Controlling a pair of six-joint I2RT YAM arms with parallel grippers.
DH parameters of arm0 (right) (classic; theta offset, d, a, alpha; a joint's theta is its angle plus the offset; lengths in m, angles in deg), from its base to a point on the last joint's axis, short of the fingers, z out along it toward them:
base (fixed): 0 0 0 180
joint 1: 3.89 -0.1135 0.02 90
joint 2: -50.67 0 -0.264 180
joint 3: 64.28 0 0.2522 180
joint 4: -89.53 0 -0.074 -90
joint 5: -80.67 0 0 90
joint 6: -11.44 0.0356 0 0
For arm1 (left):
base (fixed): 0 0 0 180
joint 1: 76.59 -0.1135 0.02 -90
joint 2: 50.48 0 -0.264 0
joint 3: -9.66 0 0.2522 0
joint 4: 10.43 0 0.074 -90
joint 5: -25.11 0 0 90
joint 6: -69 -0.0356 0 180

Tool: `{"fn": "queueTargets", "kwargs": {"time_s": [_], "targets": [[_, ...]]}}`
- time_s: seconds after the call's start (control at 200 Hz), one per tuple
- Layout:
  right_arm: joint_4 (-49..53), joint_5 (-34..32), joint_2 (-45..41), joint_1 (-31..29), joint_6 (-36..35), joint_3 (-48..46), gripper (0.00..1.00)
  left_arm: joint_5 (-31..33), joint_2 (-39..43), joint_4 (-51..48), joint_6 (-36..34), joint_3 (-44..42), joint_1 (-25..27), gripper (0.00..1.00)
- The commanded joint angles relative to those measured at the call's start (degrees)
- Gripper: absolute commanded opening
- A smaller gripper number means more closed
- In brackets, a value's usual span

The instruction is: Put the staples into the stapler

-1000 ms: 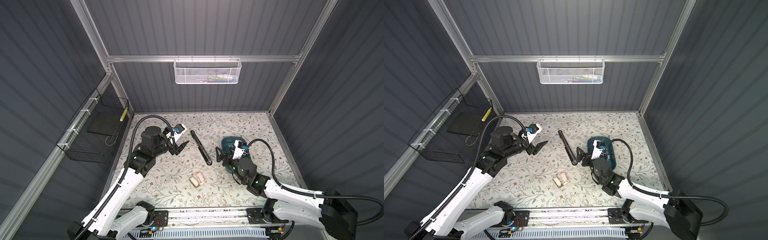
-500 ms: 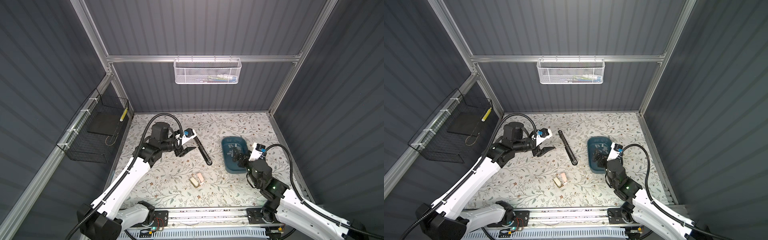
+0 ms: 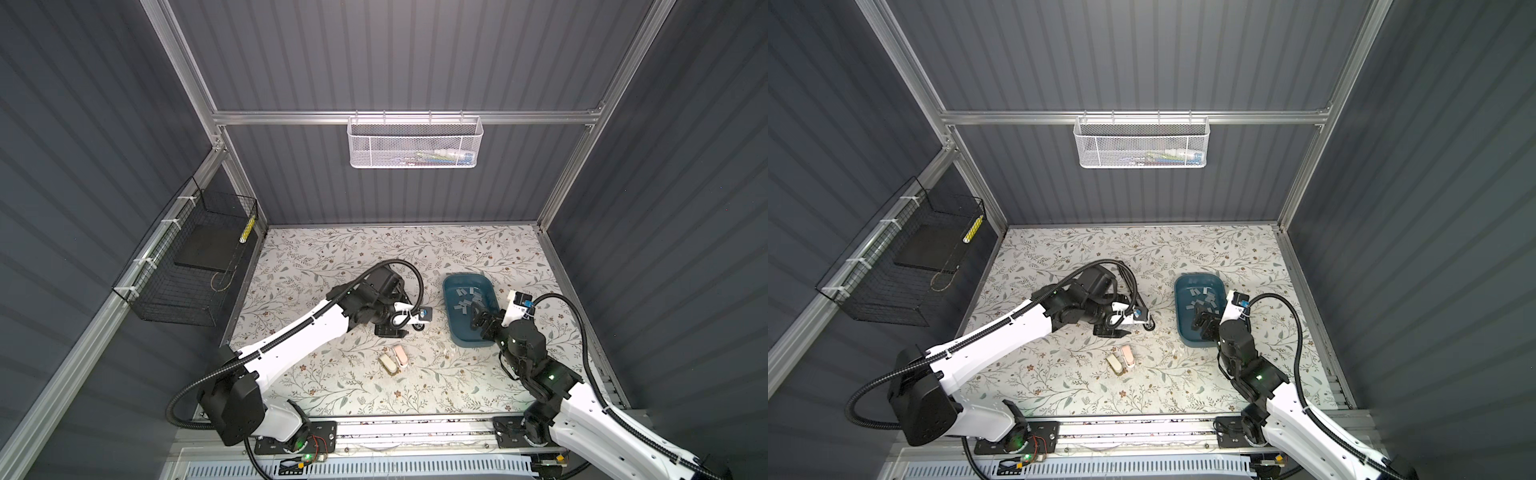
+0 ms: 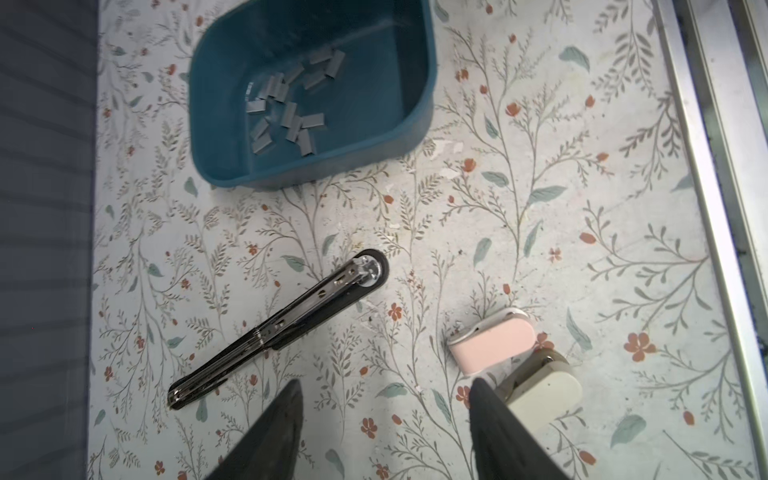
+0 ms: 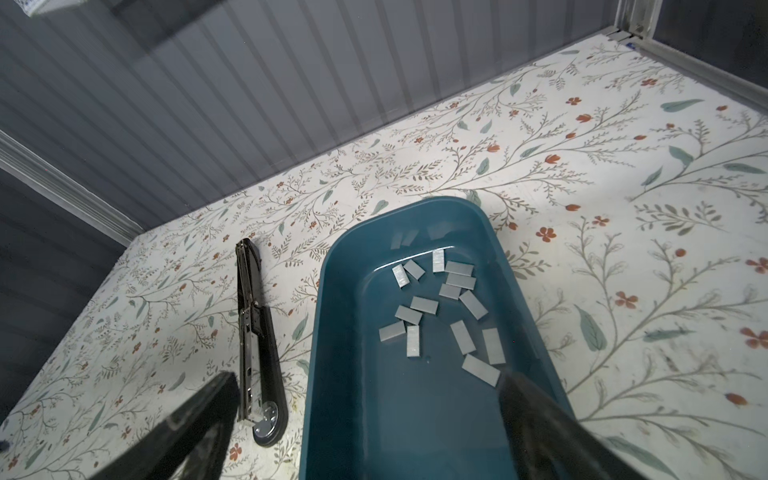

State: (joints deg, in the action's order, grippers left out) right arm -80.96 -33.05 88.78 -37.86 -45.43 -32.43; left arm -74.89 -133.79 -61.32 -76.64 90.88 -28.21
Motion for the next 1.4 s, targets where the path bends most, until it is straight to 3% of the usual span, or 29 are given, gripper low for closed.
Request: {"fn": "queueTargets", "kwargs": {"time_s": [0.0,0.125,0.37,0.835,1.396], "targets": [[0.52,0.94,0.80,0.65,-0.30,1.60,0.99,2.82,-2.92,-3.82,-4.78,-0.69,3.38,0.64],[0.02,1.66,1.40,0.86,-0.50,1.69,0.99,2.82,-5.72,-6.72,-7.12,-0.92,7.16,0.63],[-0.23,2.10,1.47,1.31,-0.41,1.34,0.99,10.02,-8.38,-5.59,-9.84,-4.53,11.59,0.62],[-0.86,2.81,2.31,1.92,-0.16,1.47,0.99,16.65,-12.28,-3.22,-8.42,-4.35,12.85,0.62],[-1.02,3.05,4.05,2.76,-1.17,3.08,0.99,15.13,-15.61,-5.15,-7.78,-1.71,13.41,0.54]]}}
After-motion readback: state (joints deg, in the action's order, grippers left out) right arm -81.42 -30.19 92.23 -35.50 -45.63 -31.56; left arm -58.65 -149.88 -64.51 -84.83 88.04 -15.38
